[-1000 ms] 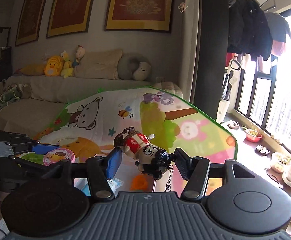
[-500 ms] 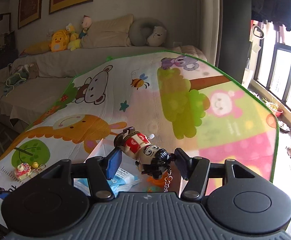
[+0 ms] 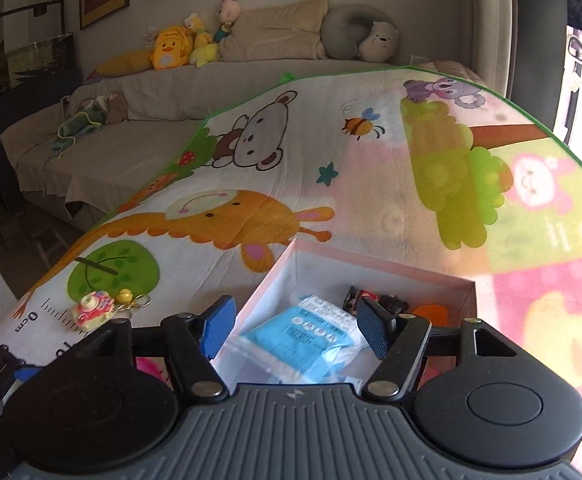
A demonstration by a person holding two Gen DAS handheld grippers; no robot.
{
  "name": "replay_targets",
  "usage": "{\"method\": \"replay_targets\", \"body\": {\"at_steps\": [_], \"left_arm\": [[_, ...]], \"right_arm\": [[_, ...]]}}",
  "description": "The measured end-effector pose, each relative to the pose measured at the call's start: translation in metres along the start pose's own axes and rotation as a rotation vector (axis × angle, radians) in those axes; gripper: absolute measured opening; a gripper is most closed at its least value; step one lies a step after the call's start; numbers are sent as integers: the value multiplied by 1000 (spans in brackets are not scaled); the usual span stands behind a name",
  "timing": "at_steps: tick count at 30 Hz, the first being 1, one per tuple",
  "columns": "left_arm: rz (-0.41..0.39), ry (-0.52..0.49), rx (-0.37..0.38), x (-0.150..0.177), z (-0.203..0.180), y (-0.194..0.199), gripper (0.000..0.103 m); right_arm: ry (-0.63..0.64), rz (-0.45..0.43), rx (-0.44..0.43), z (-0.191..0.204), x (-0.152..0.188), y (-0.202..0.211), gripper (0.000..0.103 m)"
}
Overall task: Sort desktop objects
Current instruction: 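Grasp the pink strainer with the right gripper while the left gripper reaches the Hello Kitty keychain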
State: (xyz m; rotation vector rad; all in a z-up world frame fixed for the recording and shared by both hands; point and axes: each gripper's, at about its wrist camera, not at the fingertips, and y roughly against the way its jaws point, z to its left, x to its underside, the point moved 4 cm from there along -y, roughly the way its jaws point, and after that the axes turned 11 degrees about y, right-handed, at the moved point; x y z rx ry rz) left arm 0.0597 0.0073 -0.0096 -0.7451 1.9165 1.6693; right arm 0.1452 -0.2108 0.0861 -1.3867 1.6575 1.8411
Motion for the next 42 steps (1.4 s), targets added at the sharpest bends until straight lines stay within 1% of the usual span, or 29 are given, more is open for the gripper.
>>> {"method": "replay_targets", "body": {"at_steps": [1,3,4,6,7,8,10,11,12,14,15,16,17,18,20,22,25,26,29,32,35,36,38,39,42], "left_arm": [[-11,17,-12,-4,6,1,102],[-30,48,-50,-14,20,1,102],[-36,58,-70,-18,26,1,102],[-48,80,-105,-27,36,0,103],[-54,90,-117,-31,40,0,103],[-60,96,-126,-34,43,0,103],[-71,106,-153,-39,49,1,103],[-75,111,-161,-41,51,1,103],[-78,117,-166,-42,53,1,103],[-81,123,-170,-44,55,1,103],[-82,122,-172,-44,55,0,103],[-82,120,-174,-44,55,-2,103],[-81,118,-174,-45,54,-4,103],[-79,114,-173,-45,53,-7,103],[-70,103,-179,-45,51,-17,103],[-61,92,-185,-46,49,-28,103],[-41,79,-196,-49,48,-45,103],[-40,80,-200,-51,49,-48,103],[-51,97,-204,-58,52,-58,103],[-55,112,-206,-65,54,-63,102],[-56,114,-181,-68,52,-66,101],[-54,114,-173,-69,51,-67,100],[-50,107,-158,-68,48,-67,89],[-53,103,-146,-69,45,-67,87],[-55,89,-132,-69,40,-66,75]], "right_arm": [[21,-2,-45,17,7,8,71],[57,-4,-130,49,20,16,77],[66,2,-170,64,27,17,78],[93,38,-230,96,41,8,79],[116,53,-240,110,46,1,79],[138,66,-235,123,51,-7,80],[156,81,-205,142,56,-25,86],[153,79,-171,147,57,-34,92],[151,77,-142,151,57,-43,94],[143,85,-134,156,56,-59,94],[129,90,-134,157,56,-64,93],[116,95,-135,156,56,-67,89],[109,108,-143,156,57,-69,78],[107,119,-153,156,58,-70,79],[107,107,-132,151,61,-62,79],[106,95,-122,143,67,-49,79],[86,97,-139,128,80,-23,78],[81,98,-132,121,86,-14,78],[52,113,-64,96,103,8,78],[-34,141,40,60,120,20,78],[-124,158,127,28,136,25,78],[-149,164,151,20,141,25,79],[-197,175,175,7,150,22,80],[-214,161,174,5,152,21,81],[-216,144,190,6,153,19,84]]}}
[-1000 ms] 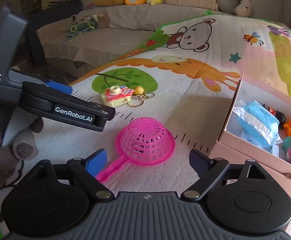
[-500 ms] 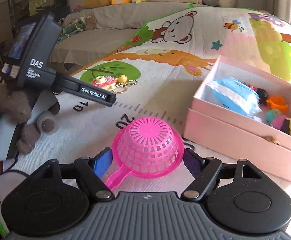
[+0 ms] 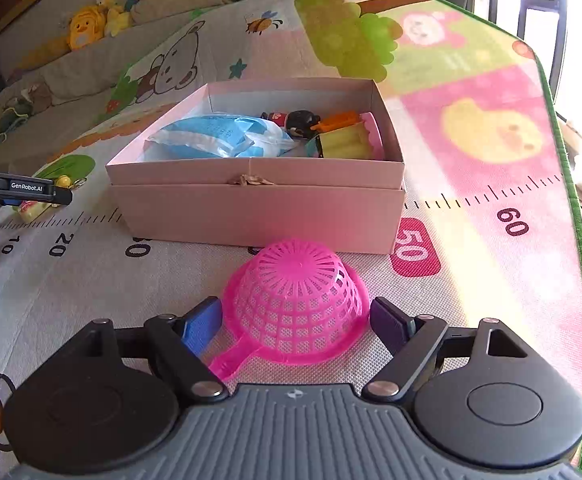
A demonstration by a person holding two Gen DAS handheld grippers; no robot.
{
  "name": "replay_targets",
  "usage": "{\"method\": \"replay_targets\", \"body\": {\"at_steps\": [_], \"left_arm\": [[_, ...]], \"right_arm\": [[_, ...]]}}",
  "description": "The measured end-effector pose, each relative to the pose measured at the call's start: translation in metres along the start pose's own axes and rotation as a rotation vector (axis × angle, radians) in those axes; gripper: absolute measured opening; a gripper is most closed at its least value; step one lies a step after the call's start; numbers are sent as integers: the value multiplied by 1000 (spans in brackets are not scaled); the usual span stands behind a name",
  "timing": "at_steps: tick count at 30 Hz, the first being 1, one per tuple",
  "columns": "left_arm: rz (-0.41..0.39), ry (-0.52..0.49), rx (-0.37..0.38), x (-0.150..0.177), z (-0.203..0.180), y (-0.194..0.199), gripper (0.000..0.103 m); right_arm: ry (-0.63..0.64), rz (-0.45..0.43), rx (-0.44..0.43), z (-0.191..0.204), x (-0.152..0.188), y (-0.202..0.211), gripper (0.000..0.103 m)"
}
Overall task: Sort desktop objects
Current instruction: 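Grasp the pink strainer with the right gripper while the left gripper reaches the Hello Kitty keychain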
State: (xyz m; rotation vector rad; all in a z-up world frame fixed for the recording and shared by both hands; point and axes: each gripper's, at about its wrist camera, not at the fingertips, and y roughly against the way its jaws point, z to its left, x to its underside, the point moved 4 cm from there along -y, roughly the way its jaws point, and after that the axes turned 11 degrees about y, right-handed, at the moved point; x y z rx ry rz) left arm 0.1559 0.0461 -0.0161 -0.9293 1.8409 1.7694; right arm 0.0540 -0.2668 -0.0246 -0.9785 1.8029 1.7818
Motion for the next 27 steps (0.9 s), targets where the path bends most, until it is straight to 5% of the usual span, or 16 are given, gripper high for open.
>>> {"method": "replay_targets", "body": {"at_steps": [3,8,18,20,27], "left_arm": [[4,-16,24,1,-4,4,58],[19,-44,57,13,-14,15,58],[112,-207,332,79,-56,80,59],[122,-230,357,88,-61,89,68],[84,-236,247,93,-57,88,86]], "right_arm": [[3,-18,9,4,2,-1,90],[-1,-29,0,5,2,-1,93],[-13,-26,-1,4,2,-1,100],[-14,-24,-2,4,2,-1,101],[-7,-14,1,5,2,-2,103]]}}
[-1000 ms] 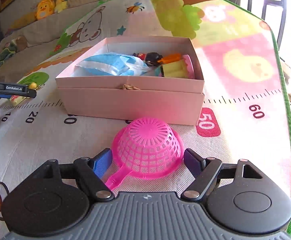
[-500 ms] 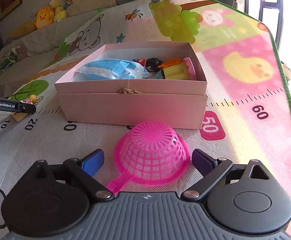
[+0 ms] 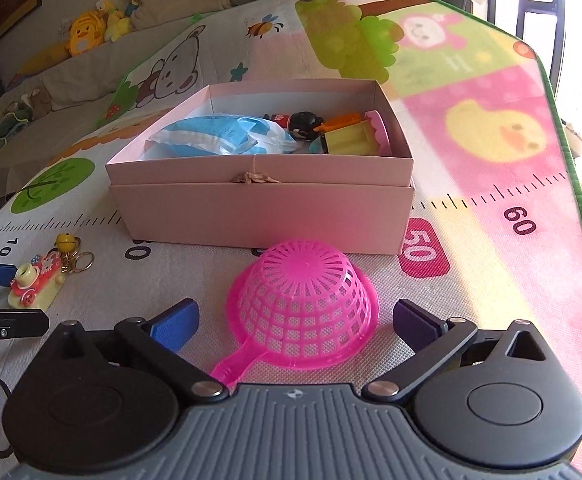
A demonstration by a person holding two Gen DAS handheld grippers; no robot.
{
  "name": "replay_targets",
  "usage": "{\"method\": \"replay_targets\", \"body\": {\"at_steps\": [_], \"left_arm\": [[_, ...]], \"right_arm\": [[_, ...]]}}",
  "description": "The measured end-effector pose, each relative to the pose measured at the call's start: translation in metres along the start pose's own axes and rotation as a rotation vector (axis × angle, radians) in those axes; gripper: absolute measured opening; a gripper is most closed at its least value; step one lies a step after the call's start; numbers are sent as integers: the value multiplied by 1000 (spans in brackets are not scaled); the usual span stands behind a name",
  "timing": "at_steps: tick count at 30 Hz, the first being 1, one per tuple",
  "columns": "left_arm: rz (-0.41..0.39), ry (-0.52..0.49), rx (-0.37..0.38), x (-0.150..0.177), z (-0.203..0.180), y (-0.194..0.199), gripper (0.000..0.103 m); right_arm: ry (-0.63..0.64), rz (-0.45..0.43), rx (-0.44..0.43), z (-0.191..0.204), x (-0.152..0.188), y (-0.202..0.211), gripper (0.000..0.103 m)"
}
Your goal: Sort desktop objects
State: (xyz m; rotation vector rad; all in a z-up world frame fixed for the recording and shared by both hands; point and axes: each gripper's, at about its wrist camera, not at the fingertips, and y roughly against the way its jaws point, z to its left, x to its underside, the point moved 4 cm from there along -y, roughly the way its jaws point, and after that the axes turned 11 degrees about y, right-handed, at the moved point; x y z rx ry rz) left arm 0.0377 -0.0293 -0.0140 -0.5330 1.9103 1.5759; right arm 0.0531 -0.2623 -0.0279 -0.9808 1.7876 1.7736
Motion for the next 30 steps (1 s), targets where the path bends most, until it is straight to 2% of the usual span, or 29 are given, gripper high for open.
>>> {"method": "replay_targets", "body": {"at_steps": [5,12,16,19,24,30], "left_arm": [[-3,48,-87,-3,21,0,95],[-41,90,-258,-13,54,2,95],[-55,133,-310,-18,68,4,96],[-48,141,-277,-18,65,7,96],[-4,136,-152,-11,39,2,96],[20,79,-12,-5,0,-2,96]], "right_arm": [[6,4,2,1,0,-1,103],[16,10,12,2,0,-2,103],[21,13,18,3,0,-2,103],[27,15,22,4,0,-2,103],[30,17,25,4,0,-2,103],[29,16,24,4,0,-2,103]]}}
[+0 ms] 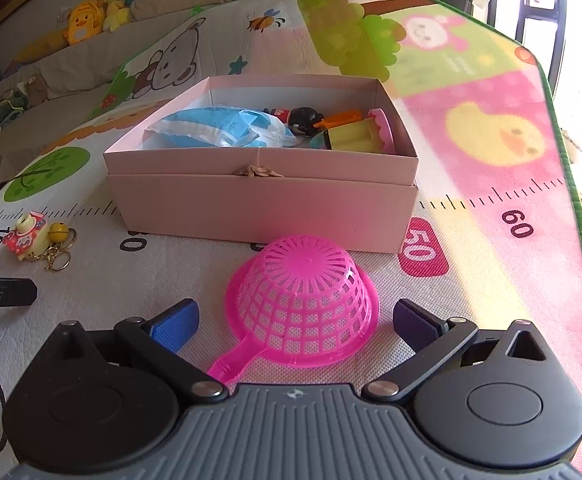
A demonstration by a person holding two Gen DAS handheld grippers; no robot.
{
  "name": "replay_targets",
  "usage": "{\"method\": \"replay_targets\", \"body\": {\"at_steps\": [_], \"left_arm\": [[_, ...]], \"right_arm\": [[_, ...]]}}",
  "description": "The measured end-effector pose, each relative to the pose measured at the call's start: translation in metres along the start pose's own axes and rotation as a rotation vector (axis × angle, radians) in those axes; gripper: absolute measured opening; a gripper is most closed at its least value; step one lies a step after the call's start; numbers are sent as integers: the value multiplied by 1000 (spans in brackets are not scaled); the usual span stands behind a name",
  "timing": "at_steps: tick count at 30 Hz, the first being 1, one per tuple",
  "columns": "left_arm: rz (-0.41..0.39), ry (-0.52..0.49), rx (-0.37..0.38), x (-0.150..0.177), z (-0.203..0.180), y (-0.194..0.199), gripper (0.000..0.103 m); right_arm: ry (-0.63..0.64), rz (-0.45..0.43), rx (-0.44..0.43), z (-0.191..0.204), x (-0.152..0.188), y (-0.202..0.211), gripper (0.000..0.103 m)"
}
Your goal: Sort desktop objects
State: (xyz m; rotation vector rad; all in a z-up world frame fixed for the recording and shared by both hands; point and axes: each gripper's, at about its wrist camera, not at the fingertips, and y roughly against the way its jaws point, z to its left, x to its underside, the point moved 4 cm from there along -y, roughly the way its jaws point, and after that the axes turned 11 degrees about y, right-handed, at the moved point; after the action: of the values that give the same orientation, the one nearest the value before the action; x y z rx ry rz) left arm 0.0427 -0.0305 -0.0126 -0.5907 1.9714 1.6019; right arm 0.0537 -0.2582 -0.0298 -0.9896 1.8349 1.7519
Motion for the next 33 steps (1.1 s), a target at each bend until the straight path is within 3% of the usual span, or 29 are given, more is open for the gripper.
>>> {"method": "replay_targets", "body": {"at_steps": [6,18,33], "left_arm": [[42,-77,138,16,-25,5,97],[5,-80,41,21,-15,3,101],[-99,-30,20,21,-4,-1,103]], "right_arm": [[-6,-3,-2,-1,0,0,103],[-4,-2,-2,0,0,1,103],[14,11,24,3,0,-2,103]]}}
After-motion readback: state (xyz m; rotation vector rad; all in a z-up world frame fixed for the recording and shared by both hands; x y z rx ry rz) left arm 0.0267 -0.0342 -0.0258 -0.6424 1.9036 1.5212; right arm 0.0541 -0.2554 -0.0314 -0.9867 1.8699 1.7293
